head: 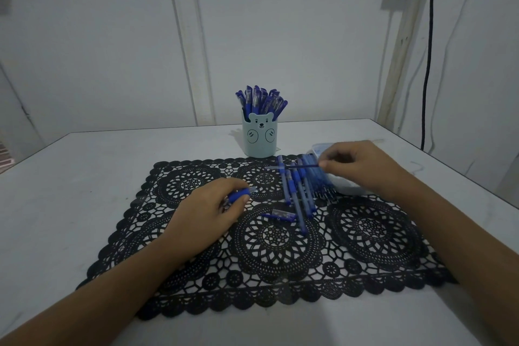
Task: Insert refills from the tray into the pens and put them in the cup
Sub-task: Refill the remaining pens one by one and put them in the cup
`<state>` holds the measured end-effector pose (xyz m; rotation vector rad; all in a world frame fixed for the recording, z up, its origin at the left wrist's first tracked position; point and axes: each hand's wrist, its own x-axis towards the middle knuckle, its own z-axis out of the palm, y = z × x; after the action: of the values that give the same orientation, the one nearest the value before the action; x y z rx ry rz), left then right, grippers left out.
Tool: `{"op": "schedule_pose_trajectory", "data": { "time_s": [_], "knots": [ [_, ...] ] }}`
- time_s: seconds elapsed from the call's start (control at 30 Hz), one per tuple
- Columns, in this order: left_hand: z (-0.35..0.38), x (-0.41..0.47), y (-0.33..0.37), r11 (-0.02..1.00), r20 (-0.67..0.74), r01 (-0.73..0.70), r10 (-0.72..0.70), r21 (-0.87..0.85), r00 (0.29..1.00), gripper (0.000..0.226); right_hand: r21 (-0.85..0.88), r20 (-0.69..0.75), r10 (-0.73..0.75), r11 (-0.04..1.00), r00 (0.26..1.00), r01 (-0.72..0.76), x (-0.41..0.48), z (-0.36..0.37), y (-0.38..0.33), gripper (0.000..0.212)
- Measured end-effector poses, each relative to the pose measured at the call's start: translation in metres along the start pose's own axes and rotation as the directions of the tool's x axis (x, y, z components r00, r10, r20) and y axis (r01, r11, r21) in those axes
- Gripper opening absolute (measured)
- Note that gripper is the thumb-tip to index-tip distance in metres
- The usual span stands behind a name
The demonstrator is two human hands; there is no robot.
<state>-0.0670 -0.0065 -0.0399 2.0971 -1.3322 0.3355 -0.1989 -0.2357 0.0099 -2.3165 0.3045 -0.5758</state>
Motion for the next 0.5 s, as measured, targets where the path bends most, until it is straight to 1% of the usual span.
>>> {"op": "schedule_pose_trajectory", "data": {
  "time_s": [0.07,0.13,0.23,0.33,0.5],
  "knots": [
    [-0.0004,0.0004,0.0011,1.0,-0.002,-0.005,0.005,-0.007,1.0,0.018,0.062,0.076,-0.018,0.998,0.997,0.013,-0.0043,0.0033,-0.0046,0.01],
    [-0.0002,0.0006,0.0011,1.0,0.005,-0.006,0.006,-0.012,1.0,0.02,0.084,0.115,-0.026,0.996,0.993,0.017,-0.007,0.006,-0.0067,0.011],
    [-0.0001,0.0006,0.0004,1.0,0.009,-0.006,0.007,-0.027,1.0,0.024,0.039,0.102,-0.039,0.999,0.994,0.036,-0.0079,0.0083,-0.0073,0.012],
    [-0.0005,0.0003,0.0007,0.999,0.003,-0.021,0.022,-0.043,1.0,0.035,0.027,0.093,-0.042,0.999,0.995,0.039,-0.0083,0.0087,-0.0079,0.012],
    [-0.0012,0.0004,0.0025,0.997,0.0,-0.004,0.004,-0.076,1.0,0.021,0.036,0.104,-0.045,0.998,0.994,0.042,-0.0089,0.0083,-0.0058,0.009]
  ]
}}
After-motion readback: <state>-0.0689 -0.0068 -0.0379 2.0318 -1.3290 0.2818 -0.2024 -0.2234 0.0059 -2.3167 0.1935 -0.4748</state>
